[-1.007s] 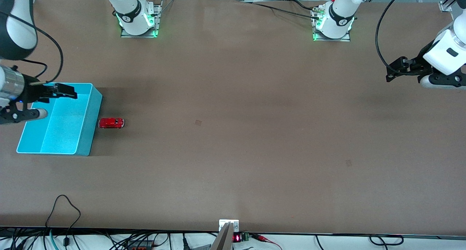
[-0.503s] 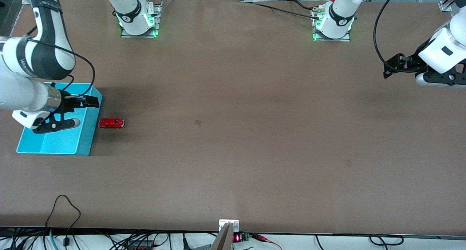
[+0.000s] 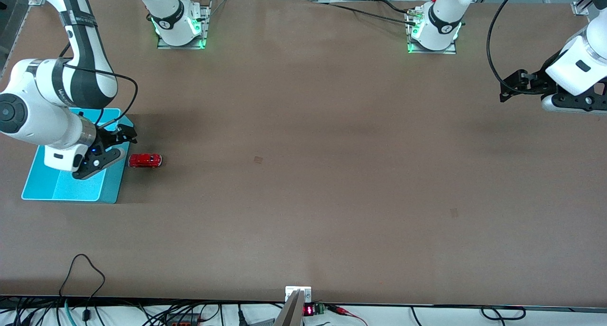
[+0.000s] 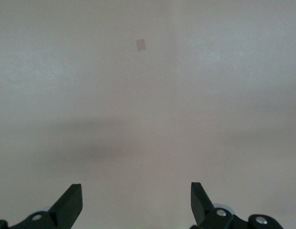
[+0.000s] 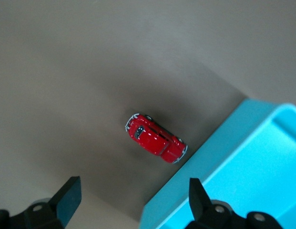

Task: Wind red beetle toy and store in blue box
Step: 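Reach the right gripper over the cyan box toward the red car, then lower the right gripper and grasp the red car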

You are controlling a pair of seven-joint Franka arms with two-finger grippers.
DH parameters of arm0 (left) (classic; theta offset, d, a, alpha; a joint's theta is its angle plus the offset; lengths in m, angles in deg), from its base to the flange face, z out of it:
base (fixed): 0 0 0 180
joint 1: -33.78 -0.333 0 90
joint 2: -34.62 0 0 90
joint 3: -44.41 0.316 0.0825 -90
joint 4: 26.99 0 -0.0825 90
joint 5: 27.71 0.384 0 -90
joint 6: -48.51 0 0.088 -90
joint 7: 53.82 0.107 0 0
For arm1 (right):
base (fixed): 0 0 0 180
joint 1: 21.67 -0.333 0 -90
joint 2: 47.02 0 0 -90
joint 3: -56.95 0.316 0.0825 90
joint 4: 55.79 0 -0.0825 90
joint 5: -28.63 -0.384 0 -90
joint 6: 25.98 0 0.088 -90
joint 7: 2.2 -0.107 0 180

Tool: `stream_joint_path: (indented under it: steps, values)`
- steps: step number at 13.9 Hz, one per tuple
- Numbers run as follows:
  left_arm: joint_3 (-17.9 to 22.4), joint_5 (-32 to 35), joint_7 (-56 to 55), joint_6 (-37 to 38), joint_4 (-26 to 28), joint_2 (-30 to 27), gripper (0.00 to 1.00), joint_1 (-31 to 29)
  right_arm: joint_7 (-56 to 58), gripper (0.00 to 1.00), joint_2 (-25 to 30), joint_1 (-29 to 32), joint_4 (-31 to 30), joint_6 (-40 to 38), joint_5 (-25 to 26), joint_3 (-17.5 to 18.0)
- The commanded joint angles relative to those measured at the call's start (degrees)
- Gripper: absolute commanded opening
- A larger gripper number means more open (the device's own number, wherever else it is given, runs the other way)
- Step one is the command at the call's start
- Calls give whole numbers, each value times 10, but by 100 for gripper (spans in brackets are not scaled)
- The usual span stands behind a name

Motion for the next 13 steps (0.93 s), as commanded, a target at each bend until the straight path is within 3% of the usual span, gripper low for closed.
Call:
stream_joint_path:
  steps: [1,4,6,13]
  values:
    - [-8,-9,12,9,-16,6,100,-8,175,100,-4,13,-32,35,6,-1]
    - [-8,-9,13,9,-16,6,100,-9,373,100,-34,25,-38,93,5,0]
    - [-8,-9,12,9,-17,7,100,-6,442,100,-47,25,-41,117,5,0]
    - [-8,-9,13,9,-17,7,100,-6,474,100,-79,21,-83,188,3,1]
